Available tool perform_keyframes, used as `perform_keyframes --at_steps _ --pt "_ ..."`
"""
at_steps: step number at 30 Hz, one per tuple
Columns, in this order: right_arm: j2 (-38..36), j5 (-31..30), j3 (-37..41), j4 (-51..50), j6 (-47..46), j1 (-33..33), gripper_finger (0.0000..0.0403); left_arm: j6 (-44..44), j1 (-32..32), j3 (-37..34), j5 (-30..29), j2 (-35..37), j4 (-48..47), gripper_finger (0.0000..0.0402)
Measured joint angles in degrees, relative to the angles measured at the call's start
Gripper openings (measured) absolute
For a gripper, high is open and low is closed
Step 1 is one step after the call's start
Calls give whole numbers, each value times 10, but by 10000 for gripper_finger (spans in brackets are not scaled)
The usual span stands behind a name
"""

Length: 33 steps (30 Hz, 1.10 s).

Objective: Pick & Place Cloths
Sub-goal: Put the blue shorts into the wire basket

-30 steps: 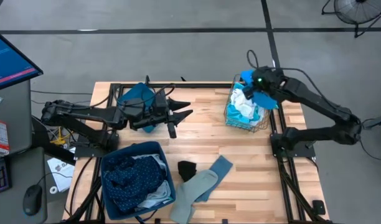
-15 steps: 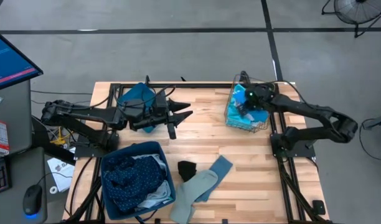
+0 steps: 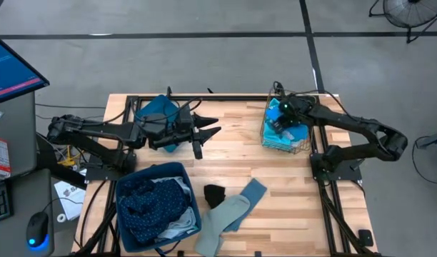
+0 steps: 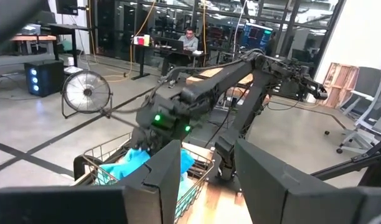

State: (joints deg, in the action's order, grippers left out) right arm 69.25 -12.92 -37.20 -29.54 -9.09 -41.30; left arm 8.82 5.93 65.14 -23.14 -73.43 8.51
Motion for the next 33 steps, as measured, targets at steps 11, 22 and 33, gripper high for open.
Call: perform_keyframes --at_steps 11,22,33 --pt "-94 11 -110 -141 42 0 300 4 1 0 0 0 -48 134" --pt "-173 43 -201 -210 -10 22 265 6 2 0 0 -7 -92 134" --pt "-81 26 -91 -148 -14 68 15 10 2 0 7 -29 -97 134"
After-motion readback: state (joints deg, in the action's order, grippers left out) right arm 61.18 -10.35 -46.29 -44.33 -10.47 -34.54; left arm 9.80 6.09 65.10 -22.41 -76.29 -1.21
